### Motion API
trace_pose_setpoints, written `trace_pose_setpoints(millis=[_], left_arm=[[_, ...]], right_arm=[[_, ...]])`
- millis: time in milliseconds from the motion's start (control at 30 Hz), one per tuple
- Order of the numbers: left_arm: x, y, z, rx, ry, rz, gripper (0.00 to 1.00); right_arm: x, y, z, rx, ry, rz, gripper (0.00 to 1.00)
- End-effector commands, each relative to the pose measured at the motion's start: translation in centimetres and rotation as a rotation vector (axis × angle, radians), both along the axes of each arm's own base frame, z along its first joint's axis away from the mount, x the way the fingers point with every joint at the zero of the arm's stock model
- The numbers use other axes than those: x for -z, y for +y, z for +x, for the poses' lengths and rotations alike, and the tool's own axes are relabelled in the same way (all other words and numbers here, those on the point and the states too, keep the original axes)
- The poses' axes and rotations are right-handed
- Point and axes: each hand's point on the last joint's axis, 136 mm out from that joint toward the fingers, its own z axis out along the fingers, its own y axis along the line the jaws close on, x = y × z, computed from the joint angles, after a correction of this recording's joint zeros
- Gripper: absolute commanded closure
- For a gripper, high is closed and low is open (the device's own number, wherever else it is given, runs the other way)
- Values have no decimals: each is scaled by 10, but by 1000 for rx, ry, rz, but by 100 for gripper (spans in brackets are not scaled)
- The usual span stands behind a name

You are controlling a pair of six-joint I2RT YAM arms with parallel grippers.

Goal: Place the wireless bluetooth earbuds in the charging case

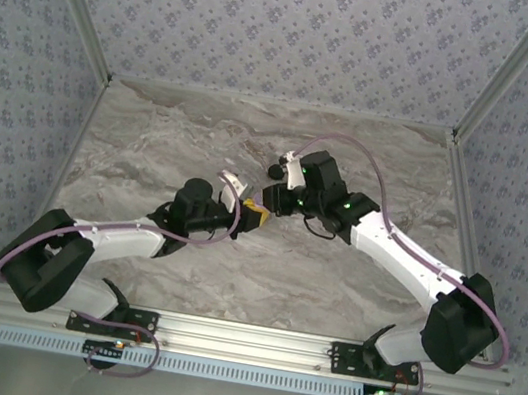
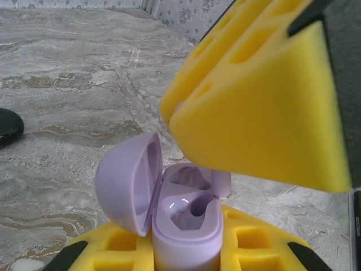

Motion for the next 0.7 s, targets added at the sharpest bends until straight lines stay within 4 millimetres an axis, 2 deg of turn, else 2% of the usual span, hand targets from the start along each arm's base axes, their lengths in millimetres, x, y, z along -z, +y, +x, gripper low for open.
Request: trace_pose_setpoints(millis=[0, 267, 533, 667], left_arm=[[-37, -4, 5, -7, -67, -63, 86], [-37, -4, 3, 4, -75, -60, 86], [-33, -5, 4, 1, -65, -50, 86], [-35, -5, 3, 7, -65, -58, 86]], right_arm=[[17, -7, -2, 10, 11, -64, 77], [14, -6, -2, 13, 6, -62, 77], [-18, -2, -2, 14, -61, 30, 78], [-23, -5, 1, 36, -90, 38, 78]])
